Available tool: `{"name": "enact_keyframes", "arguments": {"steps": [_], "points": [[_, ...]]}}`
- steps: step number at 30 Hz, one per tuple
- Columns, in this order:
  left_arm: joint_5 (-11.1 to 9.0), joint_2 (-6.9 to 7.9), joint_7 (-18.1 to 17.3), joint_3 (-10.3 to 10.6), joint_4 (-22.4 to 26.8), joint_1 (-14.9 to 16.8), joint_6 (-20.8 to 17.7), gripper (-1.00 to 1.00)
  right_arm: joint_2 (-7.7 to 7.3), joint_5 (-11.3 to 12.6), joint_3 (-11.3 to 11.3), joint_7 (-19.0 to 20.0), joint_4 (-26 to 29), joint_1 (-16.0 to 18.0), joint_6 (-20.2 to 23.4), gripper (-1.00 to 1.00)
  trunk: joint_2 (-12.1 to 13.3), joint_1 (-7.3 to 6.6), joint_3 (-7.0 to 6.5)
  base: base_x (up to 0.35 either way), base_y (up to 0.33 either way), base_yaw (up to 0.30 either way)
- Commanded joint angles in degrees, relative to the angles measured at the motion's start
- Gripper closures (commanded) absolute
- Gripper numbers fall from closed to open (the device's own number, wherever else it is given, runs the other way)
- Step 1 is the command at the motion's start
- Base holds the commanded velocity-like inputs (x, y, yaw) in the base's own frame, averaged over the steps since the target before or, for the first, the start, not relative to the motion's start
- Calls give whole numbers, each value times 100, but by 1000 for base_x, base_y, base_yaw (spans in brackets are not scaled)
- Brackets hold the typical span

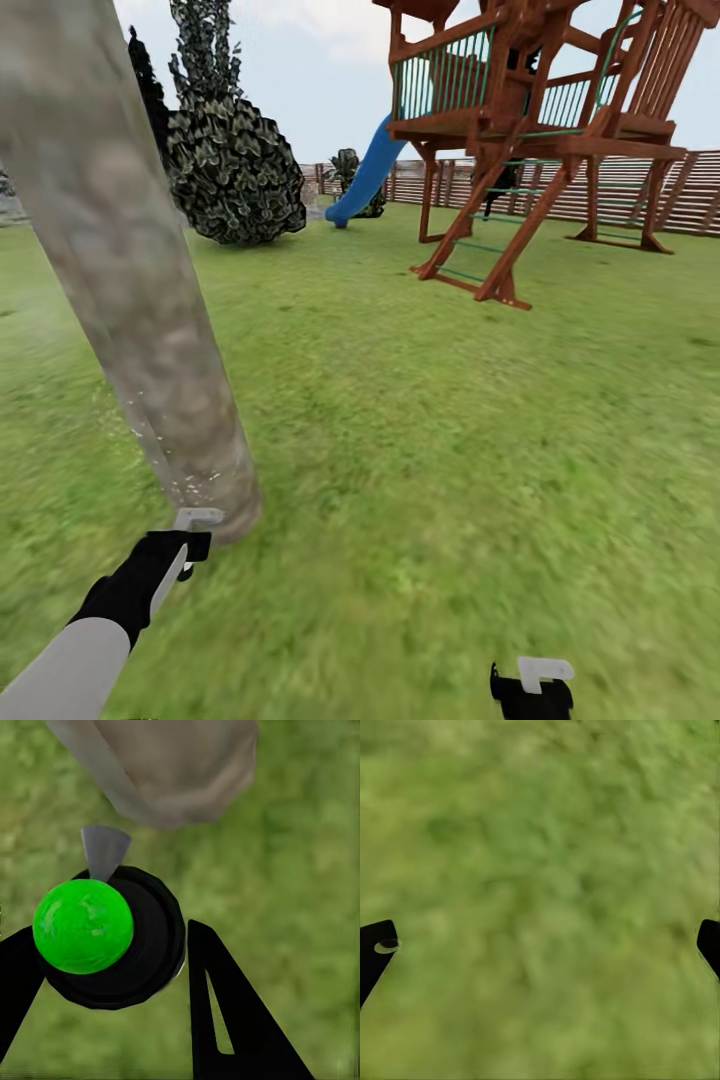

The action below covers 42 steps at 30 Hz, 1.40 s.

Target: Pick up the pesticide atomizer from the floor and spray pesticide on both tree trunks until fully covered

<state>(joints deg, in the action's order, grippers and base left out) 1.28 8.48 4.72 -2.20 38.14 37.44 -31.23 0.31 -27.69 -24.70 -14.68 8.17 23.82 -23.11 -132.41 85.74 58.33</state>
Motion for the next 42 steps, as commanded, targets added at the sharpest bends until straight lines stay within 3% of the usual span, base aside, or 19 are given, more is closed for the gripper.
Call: {"name": "enact_keyframes", "arguments": {"steps": [1, 42], "points": [[4, 3, 3, 1, 0, 0, -2, 100, 3, 0, 0, 0, 0, 0, 0, -100, 0, 0, 0, 159, -262, 278], [-2, 13, 3, -5, 0, 0, 1, 100, -4, 0, 0, -9, 0, 0, 0, -100, 0, 0, 0, 129, -261, 177]]}}
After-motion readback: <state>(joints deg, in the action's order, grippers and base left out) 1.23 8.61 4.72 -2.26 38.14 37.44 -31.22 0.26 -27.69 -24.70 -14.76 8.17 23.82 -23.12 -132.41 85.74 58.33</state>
